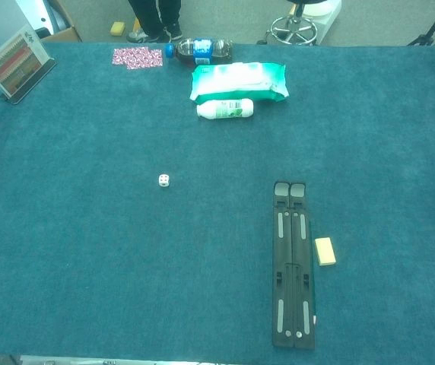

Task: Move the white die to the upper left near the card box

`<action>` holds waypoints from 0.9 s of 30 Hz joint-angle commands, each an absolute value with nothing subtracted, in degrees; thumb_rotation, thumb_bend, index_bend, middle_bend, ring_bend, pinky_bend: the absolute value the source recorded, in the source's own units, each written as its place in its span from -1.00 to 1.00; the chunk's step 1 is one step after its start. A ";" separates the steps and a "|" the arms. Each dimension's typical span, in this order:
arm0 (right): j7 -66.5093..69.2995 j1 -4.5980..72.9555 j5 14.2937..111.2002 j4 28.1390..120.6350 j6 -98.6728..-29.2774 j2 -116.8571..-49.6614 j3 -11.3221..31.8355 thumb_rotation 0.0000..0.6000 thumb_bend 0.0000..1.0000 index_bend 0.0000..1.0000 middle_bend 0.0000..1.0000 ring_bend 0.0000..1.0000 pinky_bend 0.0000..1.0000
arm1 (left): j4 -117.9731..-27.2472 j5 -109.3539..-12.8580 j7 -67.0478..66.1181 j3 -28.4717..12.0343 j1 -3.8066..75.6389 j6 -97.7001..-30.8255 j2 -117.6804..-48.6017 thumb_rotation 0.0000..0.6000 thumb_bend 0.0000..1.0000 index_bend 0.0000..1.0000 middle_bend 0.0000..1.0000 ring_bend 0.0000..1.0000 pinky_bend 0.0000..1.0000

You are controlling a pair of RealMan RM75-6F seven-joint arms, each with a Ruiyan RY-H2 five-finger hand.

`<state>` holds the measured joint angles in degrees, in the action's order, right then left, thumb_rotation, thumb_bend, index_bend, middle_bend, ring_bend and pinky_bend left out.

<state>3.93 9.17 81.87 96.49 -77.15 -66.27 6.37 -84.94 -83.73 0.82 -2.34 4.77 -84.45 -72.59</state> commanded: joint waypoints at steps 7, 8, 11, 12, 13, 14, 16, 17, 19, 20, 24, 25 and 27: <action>4.15 9.55 81.69 96.48 -76.58 -66.49 6.05 1.00 -0.99 -0.15 -0.25 -0.42 -0.04 | -84.62 -83.74 1.06 -2.25 4.82 -84.09 -72.74 1.00 -0.95 -0.29 -0.38 -0.46 -0.07; 4.41 9.56 81.76 96.59 -76.64 -66.41 6.05 1.00 -0.99 -0.15 -0.25 -0.42 -0.04 | -84.63 -83.77 1.05 -2.23 4.81 -84.11 -72.75 1.00 -0.95 -0.29 -0.38 -0.46 -0.07; 5.56 9.63 81.95 97.10 -76.71 -65.96 6.12 1.00 -0.99 -0.15 -0.25 -0.42 -0.04 | -84.65 -83.89 1.04 -2.26 4.87 -84.07 -72.83 1.00 -0.95 -0.29 -0.38 -0.46 -0.07; 5.81 9.70 81.99 97.22 -76.64 -65.84 6.13 1.00 -0.99 -0.15 -0.25 -0.42 -0.04 | -84.65 -83.91 1.06 -2.27 4.94 -84.00 -72.87 1.00 -0.95 -0.29 -0.38 -0.46 -0.07; 6.09 9.77 82.06 97.36 -76.54 -65.72 6.12 1.00 -0.99 -0.15 -0.25 -0.42 -0.04 | -84.60 -83.90 1.06 -2.32 5.07 -83.80 -72.94 1.00 -0.95 -0.29 -0.38 -0.46 -0.07; 6.45 9.90 82.07 97.56 -76.34 -65.58 6.13 1.00 -0.99 -0.15 -0.25 -0.42 -0.04 | -84.63 -84.00 1.16 -2.31 5.19 -83.65 -72.96 1.00 -0.95 -0.29 -0.39 -0.46 -0.07; 6.94 10.21 82.05 97.91 -75.95 -65.38 6.24 1.00 -0.99 -0.15 -0.25 -0.42 -0.04 | -84.95 -84.18 1.58 -2.19 5.45 -83.14 -72.95 1.00 -0.95 -0.29 -0.39 -0.46 -0.07; 7.21 10.49 82.11 98.18 -75.66 -65.26 6.33 1.00 -0.99 -0.15 -0.25 -0.42 -0.04 | -85.47 -84.41 2.05 -2.08 5.81 -82.52 -72.75 1.00 -0.95 -0.29 -0.39 -0.46 -0.07; 7.64 11.06 82.17 98.64 -75.06 -65.09 6.57 1.00 -0.99 -0.15 -0.25 -0.42 -0.04 | -86.52 -85.12 3.01 -1.62 6.51 -81.16 -72.02 1.00 -0.95 -0.29 -0.40 -0.47 -0.07; 7.94 11.53 82.19 98.96 -74.52 -64.95 6.76 1.00 -0.99 -0.15 -0.25 -0.42 -0.04 | -87.30 -85.47 3.67 -1.43 7.01 -80.28 -71.56 1.00 -0.95 -0.29 -0.41 -0.47 -0.07; 8.25 13.25 82.42 99.32 -72.68 -64.60 7.30 1.00 -0.99 -0.15 -0.25 -0.42 -0.04 | -88.55 -86.62 3.41 -1.68 8.56 -79.14 -71.71 1.00 -0.95 -0.29 -0.43 -0.48 -0.08; 8.18 13.59 82.53 99.40 -72.27 -64.55 7.31 1.00 -0.99 -0.15 -0.25 -0.42 -0.04 | -88.79 -86.81 3.13 -1.81 8.95 -78.88 -71.96 1.00 -0.95 -0.29 -0.43 -0.49 -0.08; 7.89 14.37 82.85 99.79 -71.29 -64.36 7.23 1.00 -0.99 -0.15 -0.25 -0.42 -0.04 | -89.11 -87.44 2.64 -1.82 9.76 -78.26 -72.71 1.00 -0.95 -0.29 -0.45 -0.50 -0.08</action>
<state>8.03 14.07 82.66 99.57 -71.67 -64.50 7.21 -88.89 -87.17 2.88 -1.76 9.45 -78.55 -72.42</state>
